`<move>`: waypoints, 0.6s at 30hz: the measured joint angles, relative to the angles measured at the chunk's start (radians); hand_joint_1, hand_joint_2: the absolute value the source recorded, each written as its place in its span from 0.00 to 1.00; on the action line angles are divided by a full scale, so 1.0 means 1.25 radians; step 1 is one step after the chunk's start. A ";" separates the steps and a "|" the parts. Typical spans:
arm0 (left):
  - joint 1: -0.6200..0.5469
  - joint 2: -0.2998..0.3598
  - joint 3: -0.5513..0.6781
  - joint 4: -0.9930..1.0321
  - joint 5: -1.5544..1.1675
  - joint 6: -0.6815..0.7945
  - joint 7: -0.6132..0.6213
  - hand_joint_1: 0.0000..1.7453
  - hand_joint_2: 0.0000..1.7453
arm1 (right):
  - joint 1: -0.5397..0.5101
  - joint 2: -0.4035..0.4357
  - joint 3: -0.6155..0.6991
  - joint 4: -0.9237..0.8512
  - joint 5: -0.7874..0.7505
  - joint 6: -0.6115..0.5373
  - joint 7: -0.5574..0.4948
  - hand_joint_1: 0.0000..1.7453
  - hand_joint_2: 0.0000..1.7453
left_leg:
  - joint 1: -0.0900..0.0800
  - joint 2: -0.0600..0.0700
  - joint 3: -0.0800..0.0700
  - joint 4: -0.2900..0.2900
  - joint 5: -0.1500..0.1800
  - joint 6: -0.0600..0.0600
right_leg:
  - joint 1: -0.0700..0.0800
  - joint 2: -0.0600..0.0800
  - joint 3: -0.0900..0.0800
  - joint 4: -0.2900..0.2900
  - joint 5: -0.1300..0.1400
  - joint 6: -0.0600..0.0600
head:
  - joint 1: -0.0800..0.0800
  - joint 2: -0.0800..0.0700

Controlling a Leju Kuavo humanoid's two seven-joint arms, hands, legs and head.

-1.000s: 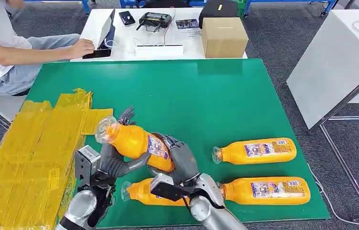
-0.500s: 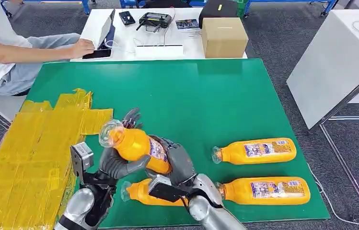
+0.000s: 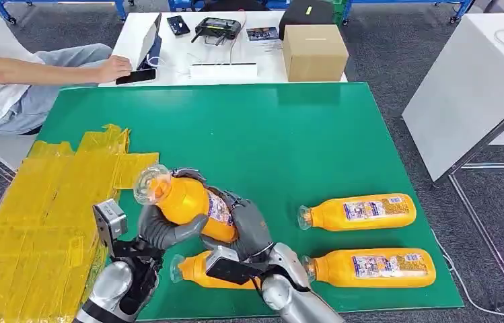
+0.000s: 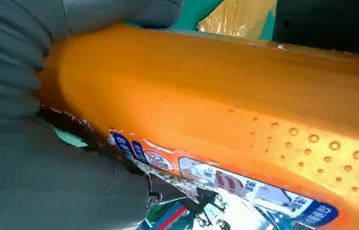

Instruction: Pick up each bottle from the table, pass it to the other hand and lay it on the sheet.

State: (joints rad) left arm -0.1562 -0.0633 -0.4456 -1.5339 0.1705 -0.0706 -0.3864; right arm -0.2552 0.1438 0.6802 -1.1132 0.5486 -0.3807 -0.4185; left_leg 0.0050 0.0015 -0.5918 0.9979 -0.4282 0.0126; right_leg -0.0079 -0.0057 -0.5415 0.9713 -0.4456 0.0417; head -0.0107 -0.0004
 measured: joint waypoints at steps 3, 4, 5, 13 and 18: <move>-0.002 0.000 0.000 0.000 0.000 0.001 -0.001 1.00 1.00 | 0.002 0.000 0.000 -0.005 -0.001 0.000 0.000 1.00 1.00 | 0.000 0.000 0.000 0.000 0.000 0.000 | 0.000 0.000 0.000 0.000 0.000 0.000 | 0.000 0.000; -0.003 0.000 0.000 0.000 0.000 0.001 -0.001 1.00 1.00 | 0.003 0.000 0.000 -0.006 -0.001 0.000 0.000 1.00 1.00 | 0.000 0.000 0.000 0.000 0.000 0.000 | 0.000 0.000 0.000 0.000 0.000 0.000 | 0.000 0.000; -0.003 0.000 0.000 0.000 0.000 0.001 -0.001 1.00 1.00 | 0.003 0.000 0.000 -0.006 -0.001 0.000 0.000 1.00 1.00 | 0.000 0.000 0.000 0.000 0.000 0.000 | 0.000 0.000 0.000 0.000 0.000 0.000 | 0.000 0.000; -0.003 0.000 0.000 0.000 0.000 0.007 -0.001 1.00 1.00 | 0.004 -0.001 0.001 -0.009 -0.002 -0.001 0.000 1.00 1.00 | 0.000 0.000 0.000 0.000 0.000 0.000 | 0.000 0.000 0.000 0.000 0.000 0.000 | 0.000 0.000; -0.003 -0.001 0.000 0.000 -0.003 0.027 -0.008 1.00 1.00 | 0.008 -0.002 0.004 -0.014 -0.021 0.002 -0.001 0.82 1.00 | 0.000 0.000 0.000 0.000 0.000 0.000 | 0.000 0.000 0.000 0.000 0.000 0.000 | 0.000 0.000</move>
State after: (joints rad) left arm -0.1599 -0.0641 -0.4456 -1.5339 0.1671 -0.0366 -0.3960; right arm -0.2454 0.1419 0.6847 -1.1307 0.5222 -0.3780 -0.4200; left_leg 0.0050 0.0014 -0.5918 0.9979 -0.4282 0.0126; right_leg -0.0079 -0.0058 -0.5413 0.9713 -0.4456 0.0417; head -0.0107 -0.0004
